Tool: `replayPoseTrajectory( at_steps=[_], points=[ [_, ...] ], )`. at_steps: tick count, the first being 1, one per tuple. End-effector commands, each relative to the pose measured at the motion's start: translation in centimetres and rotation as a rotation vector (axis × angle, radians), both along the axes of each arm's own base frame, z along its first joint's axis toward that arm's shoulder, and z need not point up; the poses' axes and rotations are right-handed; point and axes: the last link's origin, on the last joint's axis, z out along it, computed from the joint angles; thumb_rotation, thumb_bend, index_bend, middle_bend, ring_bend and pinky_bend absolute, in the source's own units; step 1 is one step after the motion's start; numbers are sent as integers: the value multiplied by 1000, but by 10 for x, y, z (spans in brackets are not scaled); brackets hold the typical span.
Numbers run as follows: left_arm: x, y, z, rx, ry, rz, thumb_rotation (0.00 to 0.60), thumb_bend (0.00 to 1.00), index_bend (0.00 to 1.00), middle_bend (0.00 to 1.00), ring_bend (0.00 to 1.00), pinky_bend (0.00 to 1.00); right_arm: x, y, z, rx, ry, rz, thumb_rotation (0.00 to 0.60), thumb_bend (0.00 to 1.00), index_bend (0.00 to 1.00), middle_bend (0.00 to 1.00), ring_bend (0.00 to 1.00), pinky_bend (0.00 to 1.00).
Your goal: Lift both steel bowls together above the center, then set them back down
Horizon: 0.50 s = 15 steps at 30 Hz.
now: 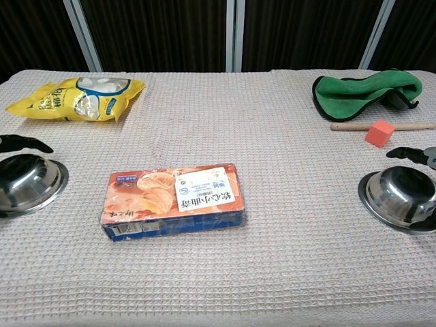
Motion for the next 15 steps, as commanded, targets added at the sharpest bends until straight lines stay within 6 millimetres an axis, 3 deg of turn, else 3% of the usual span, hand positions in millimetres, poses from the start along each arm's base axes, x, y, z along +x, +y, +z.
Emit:
replayPoseTrajectory(
  at_steps=[1,7,11,13,15],
  points=[
    [0,2,-2,-16,4,1,600,0,127,70,0,81,-1,-1,-2,10,9,-3,600,29,0,0,0,14],
    [-1,9,-9,-33,8,14,600,0,160,114,11,156,0,-4,-6,30,19,-4,600,50,0,0,0,87],
    [-2,14,-11,-19,8,17,600,34,226,197,104,275,2,-8,-8,32,36,5,600,70,6,45,7,126],
    [-3,15,-11,-8,3,17,600,56,267,243,163,348,3,-9,-10,29,37,7,600,82,80,138,60,172],
    [-3,14,-10,6,0,14,600,81,319,291,218,412,5,-10,-10,15,43,11,600,93,236,226,147,237]
  ],
)
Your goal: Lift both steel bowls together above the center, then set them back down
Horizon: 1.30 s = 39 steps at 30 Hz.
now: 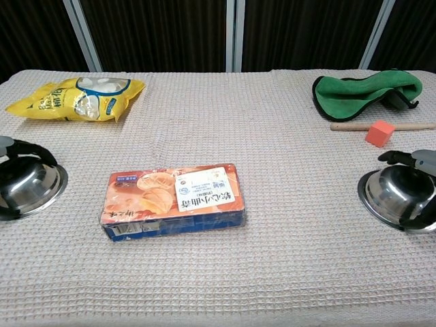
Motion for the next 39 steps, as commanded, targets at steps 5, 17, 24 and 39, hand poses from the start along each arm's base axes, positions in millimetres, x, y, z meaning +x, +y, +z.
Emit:
replayPoseTrajectory(
  at_steps=[5,17,24,39],
  points=[
    [-1,-4,5,63,-25,-13,600,126,397,362,295,482,3,-2,-1,-61,-10,14,600,124,485,375,300,398],
    [66,7,83,634,-636,-99,600,133,428,393,324,499,40,-14,57,-665,-540,252,600,134,517,393,323,425],
    [116,-4,78,595,-1079,-22,600,133,428,402,340,502,102,-32,10,-709,-1301,185,600,151,518,403,329,440],
    [180,-14,53,374,-1185,-160,600,134,433,408,340,511,223,-52,-47,-25,-1846,-61,600,164,518,409,334,446]
  ],
)
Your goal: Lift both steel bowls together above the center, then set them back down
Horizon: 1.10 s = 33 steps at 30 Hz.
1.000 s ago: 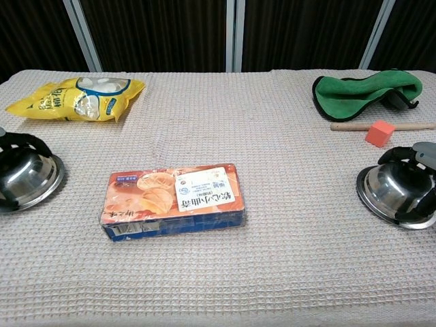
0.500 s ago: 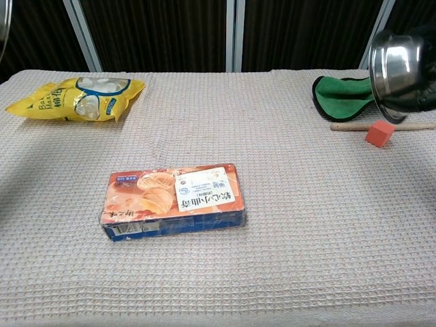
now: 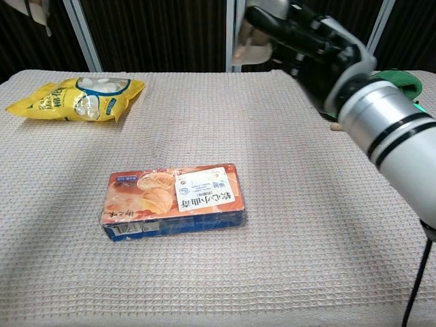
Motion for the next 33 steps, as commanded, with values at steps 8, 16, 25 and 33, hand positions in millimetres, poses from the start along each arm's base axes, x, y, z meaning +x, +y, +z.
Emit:
replayPoseTrajectory(
  at_steps=[8,16,25,33],
  points=[
    [4,4,-12,-23,83,-71,600,134,440,420,350,514,67,-6,-15,240,-104,236,600,165,518,406,332,446],
    [12,8,-14,-8,72,-100,600,134,443,423,353,518,82,-5,-23,264,-130,276,600,177,518,405,332,447],
    [8,6,-13,-3,61,-95,600,133,443,430,353,518,60,-14,-19,246,-186,189,600,208,518,405,333,447],
    [32,8,-24,11,74,-161,600,134,444,430,353,509,94,-10,-20,307,-221,280,600,209,518,405,333,448]
  ],
)
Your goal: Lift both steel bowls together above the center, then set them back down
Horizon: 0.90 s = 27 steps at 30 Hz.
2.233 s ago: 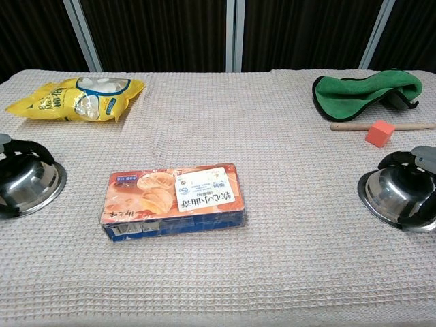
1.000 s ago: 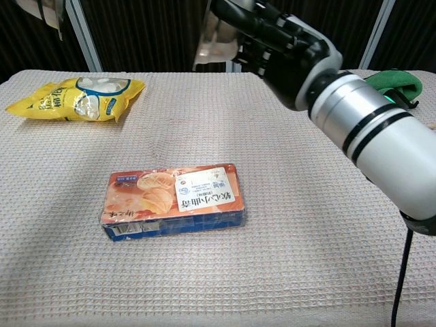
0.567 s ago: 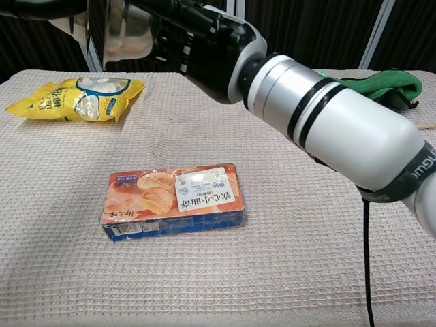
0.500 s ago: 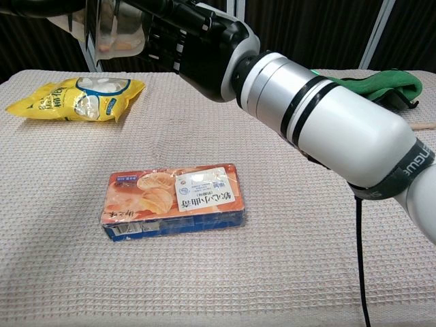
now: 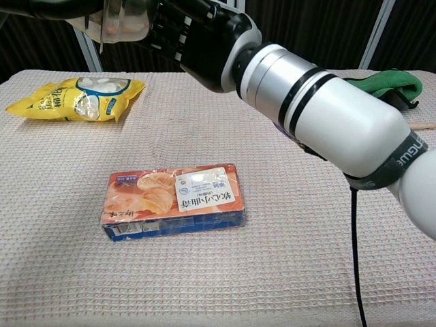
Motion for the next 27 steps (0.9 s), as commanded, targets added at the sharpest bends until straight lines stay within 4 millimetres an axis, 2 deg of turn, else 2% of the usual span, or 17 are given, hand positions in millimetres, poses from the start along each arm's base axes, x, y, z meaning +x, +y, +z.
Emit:
replayPoseTrajectory(
  at_steps=[1,5,8,11,16,19,20,23,26,27],
  points=[
    [3,1,2,29,3,-8,600,133,444,430,353,511,3,1,1,10,-12,15,600,210,518,405,333,448],
    [-6,2,8,48,-2,24,600,133,444,430,353,513,-19,-4,9,-23,-15,-46,600,213,518,406,333,449],
    [-11,3,10,52,-5,39,600,133,444,430,353,513,-28,-7,13,-31,-23,-74,600,218,518,410,334,450],
    [-9,4,6,27,-9,33,600,133,445,430,353,513,-21,-5,13,-24,-20,-47,600,220,518,412,334,453],
    [4,3,0,6,-38,6,600,134,444,430,353,513,6,3,8,25,-44,26,600,220,518,412,334,454],
    [5,2,3,23,-44,4,600,134,444,430,353,513,5,4,8,30,-48,30,600,220,518,411,334,456],
    [4,1,5,35,-41,6,600,134,444,430,353,513,0,3,9,20,-43,22,600,220,518,411,333,456],
    [-11,0,18,86,-20,38,600,133,443,430,353,513,-32,-5,21,-75,13,-36,600,220,518,410,333,456],
    [-41,2,35,151,44,129,600,133,443,430,355,515,-86,-9,43,-319,276,-87,600,220,519,408,333,456],
    [-59,3,41,171,106,174,600,133,443,430,357,518,-111,-5,54,-432,428,-115,600,221,519,408,333,456]
  ],
)
